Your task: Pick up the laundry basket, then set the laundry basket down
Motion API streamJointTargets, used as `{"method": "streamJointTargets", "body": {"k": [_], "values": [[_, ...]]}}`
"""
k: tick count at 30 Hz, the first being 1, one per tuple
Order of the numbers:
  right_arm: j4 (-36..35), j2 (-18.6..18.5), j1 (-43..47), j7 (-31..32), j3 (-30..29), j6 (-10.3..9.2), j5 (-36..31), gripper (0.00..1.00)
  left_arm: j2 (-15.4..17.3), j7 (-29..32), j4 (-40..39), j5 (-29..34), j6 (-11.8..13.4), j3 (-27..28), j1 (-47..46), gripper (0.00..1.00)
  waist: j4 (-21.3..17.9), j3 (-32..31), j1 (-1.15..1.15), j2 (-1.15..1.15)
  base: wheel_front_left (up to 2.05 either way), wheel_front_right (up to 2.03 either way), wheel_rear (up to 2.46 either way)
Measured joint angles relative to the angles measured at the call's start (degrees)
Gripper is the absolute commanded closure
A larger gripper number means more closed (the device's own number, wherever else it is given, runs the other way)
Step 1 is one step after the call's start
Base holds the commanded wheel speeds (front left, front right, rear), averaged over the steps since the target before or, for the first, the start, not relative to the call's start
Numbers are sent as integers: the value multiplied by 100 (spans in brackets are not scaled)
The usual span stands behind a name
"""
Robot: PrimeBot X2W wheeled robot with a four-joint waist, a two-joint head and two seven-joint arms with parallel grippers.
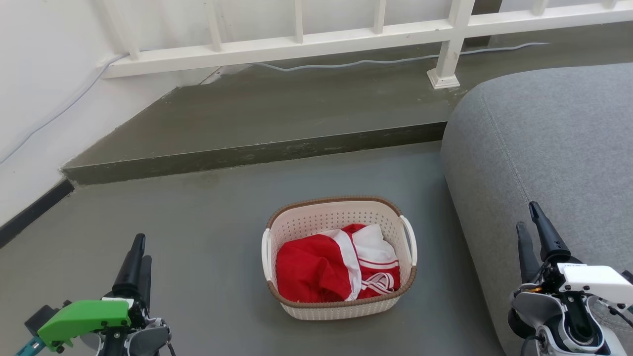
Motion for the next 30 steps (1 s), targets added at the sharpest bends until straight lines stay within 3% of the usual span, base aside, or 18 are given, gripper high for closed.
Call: {"method": "streamJointTargets", "body": {"k": [18, 30], "values": [[-375, -168, -69, -331, 467, 0, -579, 0, 113, -335, -290, 826, 0, -376, -12, 0, 5, 12, 0, 0, 0, 0, 0], [-581, -366, -148, -623, 961, 0, -1258, 0, 180, -535, -402, 1884, 0, -479, -26, 0, 6, 29, 0, 0, 0, 0, 0]]}}
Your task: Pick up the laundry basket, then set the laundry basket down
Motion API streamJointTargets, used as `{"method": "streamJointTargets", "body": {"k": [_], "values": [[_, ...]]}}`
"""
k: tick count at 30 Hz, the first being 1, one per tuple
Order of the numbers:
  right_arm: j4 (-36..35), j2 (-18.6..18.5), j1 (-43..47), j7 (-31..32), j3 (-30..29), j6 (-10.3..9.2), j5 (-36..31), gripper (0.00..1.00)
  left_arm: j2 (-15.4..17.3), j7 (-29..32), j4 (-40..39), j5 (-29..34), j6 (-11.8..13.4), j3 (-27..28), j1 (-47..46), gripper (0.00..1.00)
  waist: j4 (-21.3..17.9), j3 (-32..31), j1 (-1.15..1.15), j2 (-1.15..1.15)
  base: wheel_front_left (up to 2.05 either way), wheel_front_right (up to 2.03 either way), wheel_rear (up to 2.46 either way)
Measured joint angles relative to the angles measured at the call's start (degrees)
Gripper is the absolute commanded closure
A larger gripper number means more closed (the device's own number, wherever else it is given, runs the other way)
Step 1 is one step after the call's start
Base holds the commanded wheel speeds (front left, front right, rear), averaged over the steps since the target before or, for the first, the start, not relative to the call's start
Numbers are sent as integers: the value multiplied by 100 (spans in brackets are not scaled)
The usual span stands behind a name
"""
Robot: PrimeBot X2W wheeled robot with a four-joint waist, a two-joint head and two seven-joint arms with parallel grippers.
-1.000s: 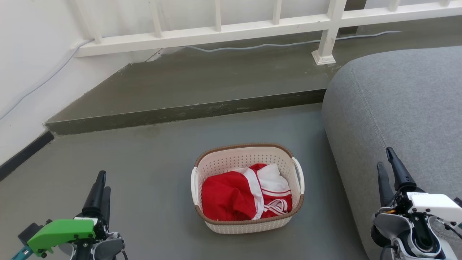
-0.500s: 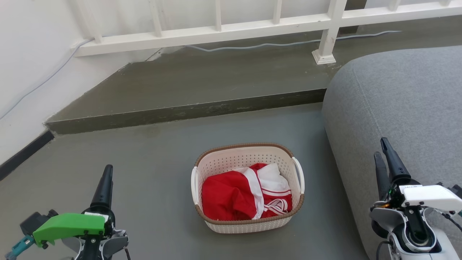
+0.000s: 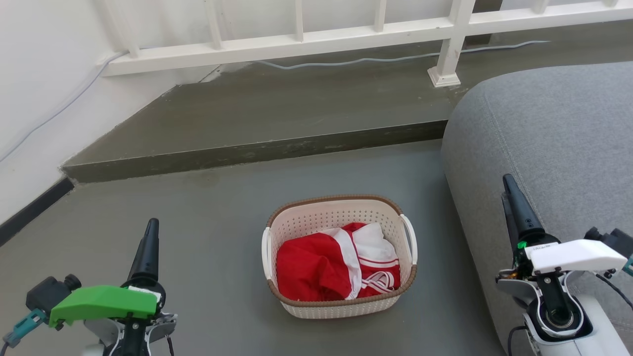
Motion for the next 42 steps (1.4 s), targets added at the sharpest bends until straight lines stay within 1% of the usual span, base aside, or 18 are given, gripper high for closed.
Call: {"method": "streamJointTargets", "body": {"k": [7, 11, 21, 35, 42], "values": [[-97, -210, -126, -156, 327, 1, -577, 0, 5, -122, -129, 762, -1, -60, -8, 0, 3, 18, 0, 0, 0, 0, 0], [-91, -345, -141, -234, 445, 1, -1044, 0, 2, -205, -165, 1129, -1, -76, -9, 0, 3, 27, 0, 0, 0, 0, 0], [-97, -360, -254, -414, 519, 2, -1935, 0, -3, -388, -311, 2103, 35, -141, -36, 0, -9, 48, 0, 0, 0, 0, 0], [-189, -356, -357, -661, 831, 8, -3128, 0, -18, -647, -410, 3192, 108, -302, -86, 0, -20, 79, 0, 0, 0, 0, 0], [-205, -332, -360, -777, 858, 8, -3655, 0, -22, -761, -457, 3653, 125, -405, -88, 0, -21, 90, 0, 0, 0, 0, 0]]}}
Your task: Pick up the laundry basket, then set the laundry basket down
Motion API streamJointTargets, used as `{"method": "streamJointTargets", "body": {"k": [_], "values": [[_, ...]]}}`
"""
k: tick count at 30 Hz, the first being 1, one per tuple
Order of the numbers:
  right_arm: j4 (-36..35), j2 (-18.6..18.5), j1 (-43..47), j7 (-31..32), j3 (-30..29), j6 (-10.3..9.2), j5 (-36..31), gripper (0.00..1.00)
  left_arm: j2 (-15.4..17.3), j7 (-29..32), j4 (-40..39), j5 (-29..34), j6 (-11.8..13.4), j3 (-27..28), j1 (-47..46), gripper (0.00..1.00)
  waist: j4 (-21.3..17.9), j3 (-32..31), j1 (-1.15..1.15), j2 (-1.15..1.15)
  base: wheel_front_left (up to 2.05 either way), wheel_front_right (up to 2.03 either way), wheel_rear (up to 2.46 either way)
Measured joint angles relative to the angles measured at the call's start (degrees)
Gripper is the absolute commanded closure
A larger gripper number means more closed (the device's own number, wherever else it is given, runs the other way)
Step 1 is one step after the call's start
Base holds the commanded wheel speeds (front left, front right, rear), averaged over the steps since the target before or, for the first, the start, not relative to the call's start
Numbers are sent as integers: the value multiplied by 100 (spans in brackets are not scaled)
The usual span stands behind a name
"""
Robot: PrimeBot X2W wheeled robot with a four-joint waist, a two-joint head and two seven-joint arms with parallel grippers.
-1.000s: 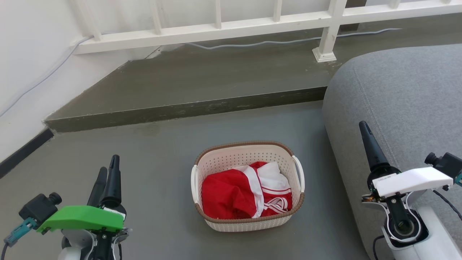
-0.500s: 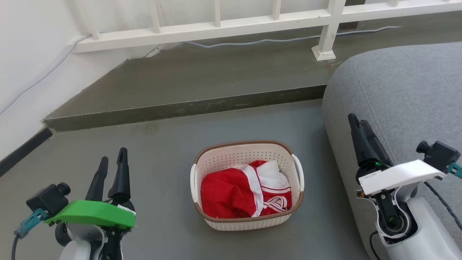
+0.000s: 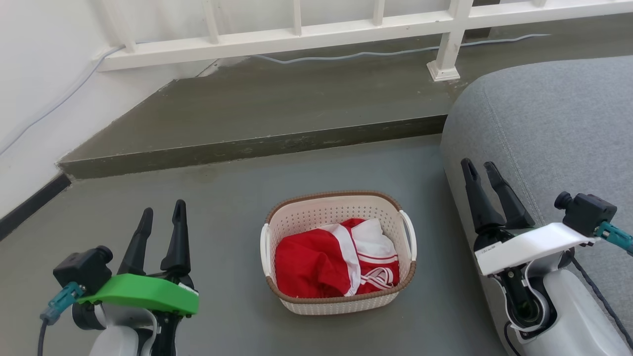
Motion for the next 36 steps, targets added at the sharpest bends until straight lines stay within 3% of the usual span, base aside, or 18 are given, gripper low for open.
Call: {"method": "streamJointTargets", "body": {"k": [20, 36], "values": [[-16, 70, -87, -393, 142, -8, -1552, 0, -2, -399, -91, 1365, 80, -188, -11, 0, 11, 41, 0, 0, 0, 0, 0], [98, 198, -87, -422, -32, -12, -1798, 0, -2, -413, -183, 1347, 129, -225, -114, 0, 14, 67, 0, 0, 0, 0, 0]]}}
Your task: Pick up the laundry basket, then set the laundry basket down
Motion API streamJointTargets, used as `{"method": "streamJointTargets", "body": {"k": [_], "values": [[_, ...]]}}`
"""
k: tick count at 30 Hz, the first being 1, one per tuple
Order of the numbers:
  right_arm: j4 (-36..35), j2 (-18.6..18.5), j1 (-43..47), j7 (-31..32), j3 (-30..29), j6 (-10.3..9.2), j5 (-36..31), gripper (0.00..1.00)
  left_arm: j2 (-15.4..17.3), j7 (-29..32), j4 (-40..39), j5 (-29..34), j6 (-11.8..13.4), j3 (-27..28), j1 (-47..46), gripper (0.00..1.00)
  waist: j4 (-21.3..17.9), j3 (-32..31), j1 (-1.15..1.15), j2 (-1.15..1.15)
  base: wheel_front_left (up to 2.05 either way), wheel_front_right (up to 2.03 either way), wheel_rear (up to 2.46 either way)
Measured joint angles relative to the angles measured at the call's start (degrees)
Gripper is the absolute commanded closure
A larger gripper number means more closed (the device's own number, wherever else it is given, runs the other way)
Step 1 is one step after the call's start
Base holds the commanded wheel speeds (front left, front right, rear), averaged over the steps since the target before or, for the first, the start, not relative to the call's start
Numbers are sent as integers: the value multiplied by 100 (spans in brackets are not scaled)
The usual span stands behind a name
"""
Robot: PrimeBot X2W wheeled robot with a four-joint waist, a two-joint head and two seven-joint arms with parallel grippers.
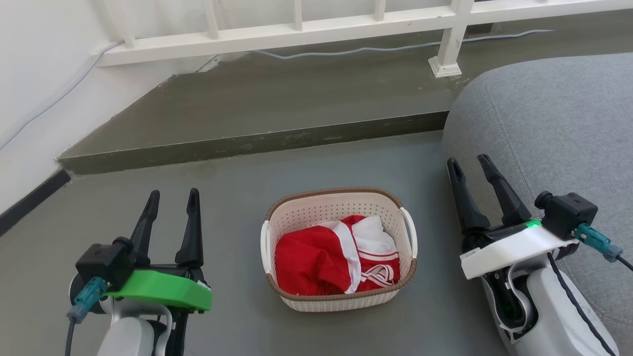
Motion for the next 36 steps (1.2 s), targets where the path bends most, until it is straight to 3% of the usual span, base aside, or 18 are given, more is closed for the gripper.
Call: {"method": "streamJointTargets", "body": {"k": [19, 36], "values": [[120, 36, -1, 0, -52, 3, -174, 0, 0, 0, -15, -44, 102, -30, -1, 0, -7, 71, 0, 0, 0, 0, 0], [174, 110, -139, 0, -170, 7, -193, 0, 0, 0, -105, -44, 154, -37, -122, 0, -66, 505, 0, 0, 0, 0, 0]]}}
